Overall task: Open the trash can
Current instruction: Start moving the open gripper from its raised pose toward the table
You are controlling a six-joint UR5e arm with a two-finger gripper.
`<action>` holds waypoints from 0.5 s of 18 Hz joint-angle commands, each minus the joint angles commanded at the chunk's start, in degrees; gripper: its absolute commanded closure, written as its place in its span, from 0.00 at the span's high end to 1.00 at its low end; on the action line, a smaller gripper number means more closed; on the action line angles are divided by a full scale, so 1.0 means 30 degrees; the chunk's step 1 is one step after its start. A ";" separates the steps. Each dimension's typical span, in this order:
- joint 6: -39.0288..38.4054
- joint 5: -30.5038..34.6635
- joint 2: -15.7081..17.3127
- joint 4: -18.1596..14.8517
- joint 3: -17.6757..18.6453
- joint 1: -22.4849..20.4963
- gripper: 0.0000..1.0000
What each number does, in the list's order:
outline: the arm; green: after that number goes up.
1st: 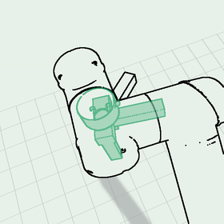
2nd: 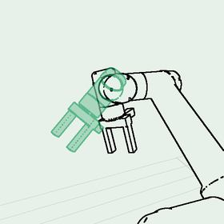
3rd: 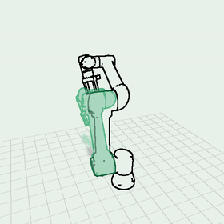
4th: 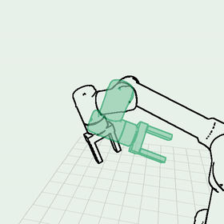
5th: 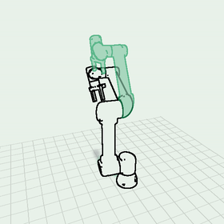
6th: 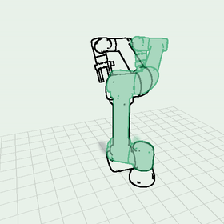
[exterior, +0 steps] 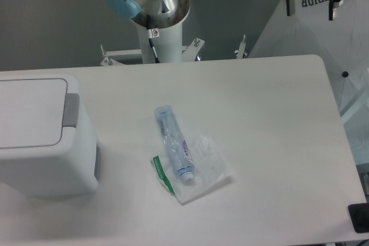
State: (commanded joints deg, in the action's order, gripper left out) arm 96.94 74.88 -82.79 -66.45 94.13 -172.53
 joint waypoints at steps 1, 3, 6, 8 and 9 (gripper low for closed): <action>0.0000 0.0029 0.0000 0.0029 0.0000 0.0000 1.00; 0.0000 -0.0058 0.0000 0.0000 -0.0029 0.0291 1.00; -0.0058 -0.0088 0.0029 0.0000 0.0058 0.1082 1.00; -0.1077 -0.0146 0.0146 -0.0058 0.0146 0.1433 1.00; -0.2244 -0.0117 0.0175 -0.0030 0.0146 0.2161 1.00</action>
State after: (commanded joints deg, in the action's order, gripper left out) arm 90.21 74.53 -82.27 -66.53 94.57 -166.05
